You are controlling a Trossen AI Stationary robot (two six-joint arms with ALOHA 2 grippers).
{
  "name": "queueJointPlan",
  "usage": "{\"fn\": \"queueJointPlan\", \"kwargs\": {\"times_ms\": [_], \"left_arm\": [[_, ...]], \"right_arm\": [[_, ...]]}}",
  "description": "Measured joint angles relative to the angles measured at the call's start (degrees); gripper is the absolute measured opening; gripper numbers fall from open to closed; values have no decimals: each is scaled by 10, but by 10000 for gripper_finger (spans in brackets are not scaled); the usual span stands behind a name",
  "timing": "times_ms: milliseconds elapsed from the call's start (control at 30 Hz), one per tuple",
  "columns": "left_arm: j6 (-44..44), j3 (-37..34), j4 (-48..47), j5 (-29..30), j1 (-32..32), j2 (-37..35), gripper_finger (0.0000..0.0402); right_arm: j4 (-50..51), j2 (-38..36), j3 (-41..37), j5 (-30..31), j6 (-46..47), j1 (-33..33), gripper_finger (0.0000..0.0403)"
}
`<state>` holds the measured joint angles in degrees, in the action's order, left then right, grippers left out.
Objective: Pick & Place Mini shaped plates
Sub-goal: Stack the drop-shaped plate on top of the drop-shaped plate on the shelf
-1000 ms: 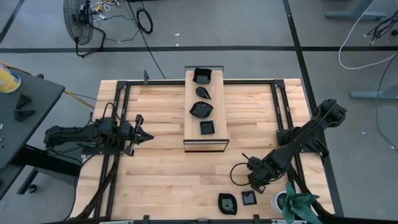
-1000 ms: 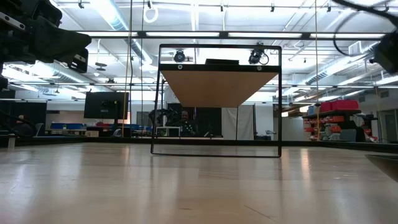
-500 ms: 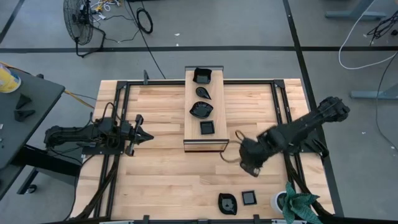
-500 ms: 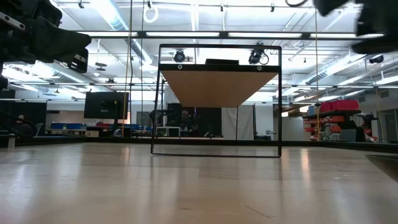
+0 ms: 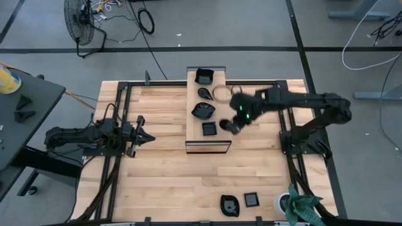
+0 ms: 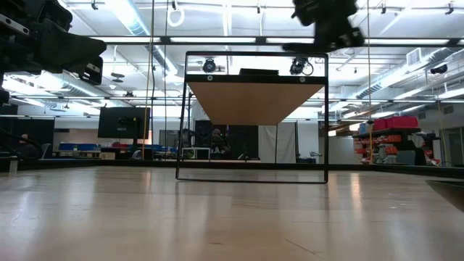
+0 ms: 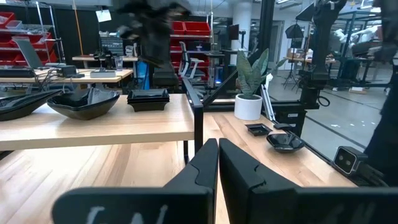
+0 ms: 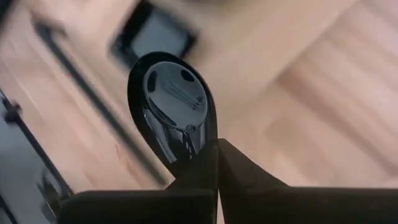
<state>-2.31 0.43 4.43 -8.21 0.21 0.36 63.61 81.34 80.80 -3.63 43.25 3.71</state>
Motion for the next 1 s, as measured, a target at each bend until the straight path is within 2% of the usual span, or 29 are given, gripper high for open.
{"fn": "queueJointPlan", "kwargs": {"times_ms": [233, 400, 733, 1000], "left_arm": [[0, 0, 0, 0, 0, 0, 18], [0, 0, 0, 0, 0, 0, 18], [0, 0, 0, 0, 0, 0, 18], [0, 0, 0, 0, 0, 0, 18]], "right_arm": [[-44, 5, 24, -54, -67, 118, 0], [-40, 26, 70, -80, -78, 171, 0], [-24, 126, 201, -105, -90, 207, 0], [-23, 213, 265, -110, -81, 223, 0]]}}
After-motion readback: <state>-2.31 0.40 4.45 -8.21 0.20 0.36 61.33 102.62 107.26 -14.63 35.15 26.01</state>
